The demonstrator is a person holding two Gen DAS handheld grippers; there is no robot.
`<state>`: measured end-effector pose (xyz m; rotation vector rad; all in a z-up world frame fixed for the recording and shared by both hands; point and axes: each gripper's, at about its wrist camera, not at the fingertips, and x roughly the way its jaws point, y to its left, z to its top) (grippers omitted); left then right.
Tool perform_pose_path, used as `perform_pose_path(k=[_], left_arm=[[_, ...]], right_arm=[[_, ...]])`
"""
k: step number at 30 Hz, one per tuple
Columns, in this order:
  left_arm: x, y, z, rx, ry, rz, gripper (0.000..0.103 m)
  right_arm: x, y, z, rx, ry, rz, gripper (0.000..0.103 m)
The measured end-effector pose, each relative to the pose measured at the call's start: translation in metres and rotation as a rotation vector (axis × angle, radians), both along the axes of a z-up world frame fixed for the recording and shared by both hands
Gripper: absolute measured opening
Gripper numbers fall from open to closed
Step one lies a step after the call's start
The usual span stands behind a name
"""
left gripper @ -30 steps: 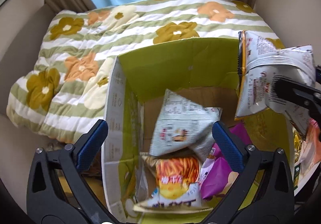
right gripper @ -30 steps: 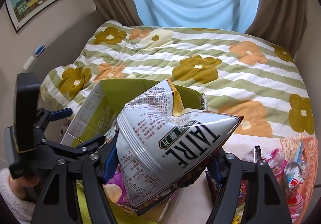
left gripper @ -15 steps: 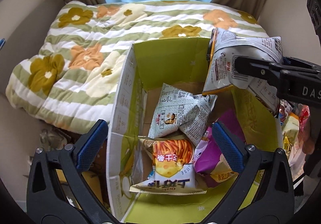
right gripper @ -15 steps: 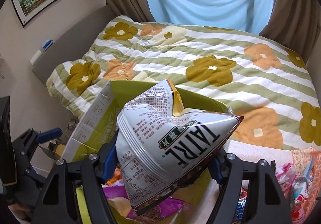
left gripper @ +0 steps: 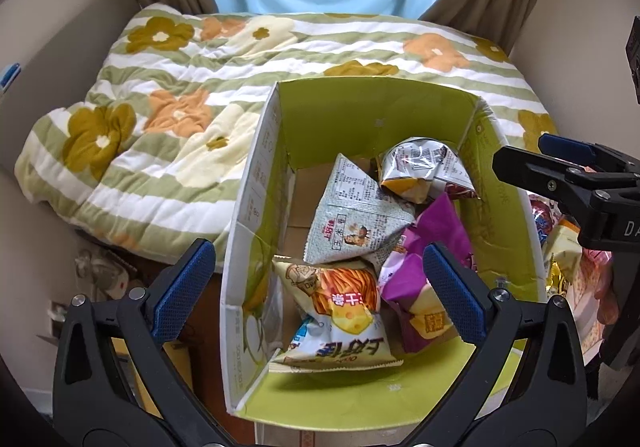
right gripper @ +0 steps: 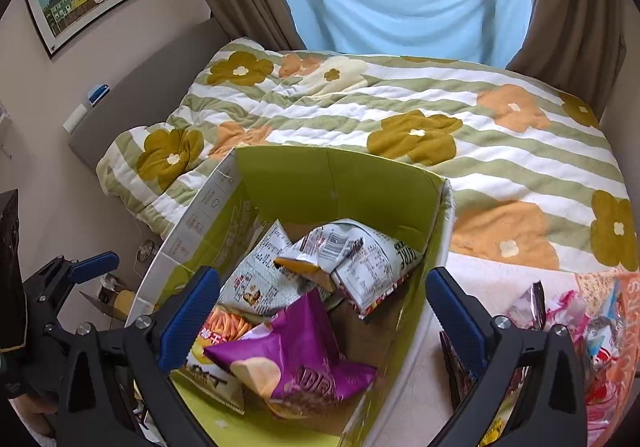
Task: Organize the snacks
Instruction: 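Lower both bags into the cardboard box and open both tools, then grasp the gold Pillow bag with the left tool while the right tool grasps the white pastry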
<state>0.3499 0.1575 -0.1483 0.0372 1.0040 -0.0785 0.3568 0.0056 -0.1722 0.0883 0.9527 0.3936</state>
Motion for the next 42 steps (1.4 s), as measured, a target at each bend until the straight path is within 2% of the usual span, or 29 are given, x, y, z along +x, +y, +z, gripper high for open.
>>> perform_pose_path(k=[9, 13, 20, 26, 33, 37, 42], left_arm=[[-0.019, -0.011, 0.021, 0.004, -0.062, -0.079, 0.103], [-0.026, -0.025, 0.025, -0.031, -0.072, -0.156, 0.103], [-0.040, -0.070, 0.026, -0.088, -0.091, -0.268, 0.103], [-0.064, -0.125, 0.037, -0.082, -0.111, -0.335, 0.103], [-0.094, -0.192, 0.041, -0.116, -0.081, -0.338, 0.103], [-0.109, -0.238, 0.026, -0.090, -0.040, -0.346, 0.103], [-0.118, -0.278, 0.000, -0.085, 0.002, -0.371, 0.103]], right_arm=[[-0.037, -0.007, 0.021, 0.004, -0.057, -0.086, 0.102], [-0.059, -0.019, 0.028, -0.005, -0.070, -0.156, 0.102], [-0.101, -0.062, 0.035, -0.050, -0.093, -0.273, 0.102], [-0.138, -0.116, 0.043, -0.049, -0.121, -0.345, 0.102], [-0.179, -0.180, 0.046, -0.063, -0.113, -0.334, 0.102], [-0.202, -0.215, 0.037, -0.102, -0.095, -0.304, 0.102], [-0.223, -0.248, 0.011, -0.143, -0.056, -0.248, 0.102]])
